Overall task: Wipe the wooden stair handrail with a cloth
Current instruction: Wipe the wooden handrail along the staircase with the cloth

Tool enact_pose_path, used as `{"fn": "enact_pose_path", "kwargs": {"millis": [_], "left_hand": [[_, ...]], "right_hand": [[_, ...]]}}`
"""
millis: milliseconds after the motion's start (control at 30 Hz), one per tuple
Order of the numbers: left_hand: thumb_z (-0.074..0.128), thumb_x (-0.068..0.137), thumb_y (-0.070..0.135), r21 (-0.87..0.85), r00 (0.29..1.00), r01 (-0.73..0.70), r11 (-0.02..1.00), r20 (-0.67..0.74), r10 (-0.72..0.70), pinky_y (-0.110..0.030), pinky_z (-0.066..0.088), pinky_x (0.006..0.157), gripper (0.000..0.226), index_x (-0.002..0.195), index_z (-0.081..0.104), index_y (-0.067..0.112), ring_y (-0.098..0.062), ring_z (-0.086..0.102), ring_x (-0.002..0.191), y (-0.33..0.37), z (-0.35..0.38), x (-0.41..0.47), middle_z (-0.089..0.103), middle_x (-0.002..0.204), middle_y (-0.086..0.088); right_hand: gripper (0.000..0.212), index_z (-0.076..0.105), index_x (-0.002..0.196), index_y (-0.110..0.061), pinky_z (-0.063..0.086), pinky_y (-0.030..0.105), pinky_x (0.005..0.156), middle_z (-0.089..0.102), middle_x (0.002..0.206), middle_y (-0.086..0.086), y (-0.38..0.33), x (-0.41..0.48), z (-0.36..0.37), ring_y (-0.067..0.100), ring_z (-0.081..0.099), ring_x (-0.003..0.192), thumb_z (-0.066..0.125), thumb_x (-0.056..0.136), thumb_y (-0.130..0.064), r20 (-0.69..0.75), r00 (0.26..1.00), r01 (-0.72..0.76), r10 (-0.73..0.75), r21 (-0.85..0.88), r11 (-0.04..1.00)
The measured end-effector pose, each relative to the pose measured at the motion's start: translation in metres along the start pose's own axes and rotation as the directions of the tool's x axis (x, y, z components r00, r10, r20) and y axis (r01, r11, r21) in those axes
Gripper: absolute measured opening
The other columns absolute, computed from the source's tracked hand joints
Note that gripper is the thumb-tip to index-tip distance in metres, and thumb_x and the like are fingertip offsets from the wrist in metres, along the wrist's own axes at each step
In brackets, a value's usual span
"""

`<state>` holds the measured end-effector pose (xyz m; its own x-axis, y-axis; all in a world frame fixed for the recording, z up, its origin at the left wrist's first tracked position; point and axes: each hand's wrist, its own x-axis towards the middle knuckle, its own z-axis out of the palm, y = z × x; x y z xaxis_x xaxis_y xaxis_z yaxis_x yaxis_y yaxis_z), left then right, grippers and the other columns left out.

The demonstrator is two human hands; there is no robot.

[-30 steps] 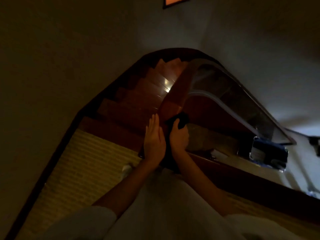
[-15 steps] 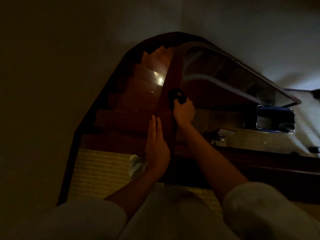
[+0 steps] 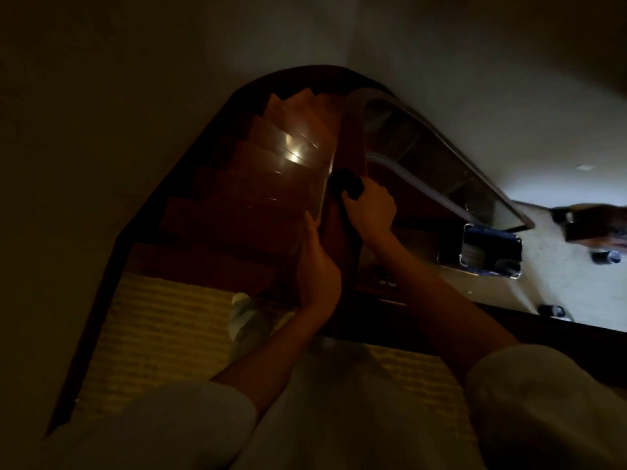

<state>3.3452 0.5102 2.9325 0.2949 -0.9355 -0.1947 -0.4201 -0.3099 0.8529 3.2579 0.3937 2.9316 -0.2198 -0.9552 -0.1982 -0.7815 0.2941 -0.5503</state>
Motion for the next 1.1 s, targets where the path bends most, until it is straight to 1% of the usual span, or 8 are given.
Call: {"fn": "enact_pose_path", "kwargs": {"millis": [133,233,300,433,533,833,900,1100], "left_hand": [[0.041,0.101,0.003,-0.344,0.987,0.148,0.927,-0.009,-0.161,-0.035,0.051,0.095,0.049,0.148,0.036,0.016,-0.016,0.060,0.113,-0.022,-0.028,0.001,0.062,0.121,0.000],[0.042,0.100,0.001,-0.278,0.950,0.256,0.926,-0.103,-0.294,-0.025,0.050,0.080,0.045,0.143,0.045,0.014,-0.026,0.063,0.105,-0.048,-0.050,-0.015,0.065,0.104,0.003],[0.041,0.099,-0.002,-0.282,0.932,0.308,0.909,-0.102,-0.347,-0.032,0.050,0.088,0.044,0.141,0.046,0.010,-0.028,0.059,0.113,-0.062,-0.061,-0.032,0.063,0.113,0.000],[0.041,0.098,-0.007,-0.299,0.905,0.384,0.874,-0.067,-0.421,-0.046,0.045,0.102,0.042,0.137,0.050,0.005,-0.029,0.056,0.121,-0.076,-0.065,-0.049,0.061,0.126,-0.014],[0.041,0.098,-0.007,-0.345,0.903,0.351,0.871,-0.120,-0.411,-0.038,0.046,0.099,0.041,0.135,0.051,0.006,-0.027,0.056,0.119,-0.074,-0.073,-0.050,0.061,0.126,-0.014],[0.040,0.096,-0.011,-0.458,0.861,0.249,0.853,-0.298,-0.411,-0.028,0.043,0.097,0.042,0.135,0.049,0.001,-0.025,0.054,0.121,-0.077,-0.100,-0.044,0.058,0.128,-0.016],[0.041,0.096,-0.010,-0.460,0.856,0.245,0.854,-0.312,-0.413,-0.028,0.043,0.098,0.041,0.135,0.049,0.001,-0.025,0.054,0.121,-0.077,-0.100,-0.046,0.058,0.128,-0.016],[0.042,0.095,-0.010,-0.431,0.864,0.252,0.866,-0.303,-0.402,-0.028,0.043,0.096,0.043,0.134,0.051,0.005,-0.023,0.055,0.120,-0.077,-0.088,-0.049,0.060,0.127,-0.013]], "right_hand": [[0.024,0.074,0.102,-0.010,0.046,0.032,0.088,0.070,0.114,0.008,-0.002,-0.047,-0.005,0.029,0.064,0.107,0.074,0.079,-0.013,-0.001,0.900,0.435,-0.436,-0.071,0.898],[0.022,0.075,0.086,-0.010,0.052,0.039,0.081,0.071,0.092,0.008,-0.003,-0.097,0.006,0.030,0.067,0.088,0.083,0.068,-0.021,0.334,0.558,0.826,-0.760,-0.136,0.547],[0.022,0.071,0.084,-0.012,0.047,0.031,0.071,0.066,0.080,0.004,-0.014,-0.092,0.005,0.026,0.065,0.081,0.076,0.077,-0.033,0.592,0.461,0.879,-0.661,-0.201,0.433],[0.034,0.049,0.065,-0.016,0.035,0.025,0.064,0.051,0.070,-0.001,-0.062,-0.019,0.001,0.023,0.064,0.084,0.058,0.091,-0.037,0.585,0.727,0.684,-0.358,-0.580,0.442],[0.032,0.046,0.066,-0.017,0.030,0.022,0.055,0.042,0.065,-0.006,-0.073,-0.008,0.003,0.014,0.051,0.064,0.055,0.094,-0.030,0.589,0.752,0.659,-0.296,-0.655,0.369],[0.038,0.063,0.080,-0.016,0.029,0.025,0.057,0.049,0.067,-0.001,-0.032,-0.155,0.030,0.012,0.042,0.056,0.054,0.093,-0.051,0.947,0.191,0.981,-0.260,-0.181,0.063],[0.041,0.061,0.076,-0.014,0.032,0.024,0.055,0.053,0.067,0.002,-0.041,-0.122,0.023,0.015,0.047,0.057,0.051,0.095,-0.049,0.930,0.223,0.974,-0.291,-0.202,0.102],[0.048,0.034,0.051,-0.019,0.023,0.019,0.049,0.032,0.051,-0.005,-0.061,-0.017,-0.007,0.014,0.037,0.048,0.055,0.093,-0.030,0.507,0.723,0.690,-0.470,-0.490,0.532]]}}
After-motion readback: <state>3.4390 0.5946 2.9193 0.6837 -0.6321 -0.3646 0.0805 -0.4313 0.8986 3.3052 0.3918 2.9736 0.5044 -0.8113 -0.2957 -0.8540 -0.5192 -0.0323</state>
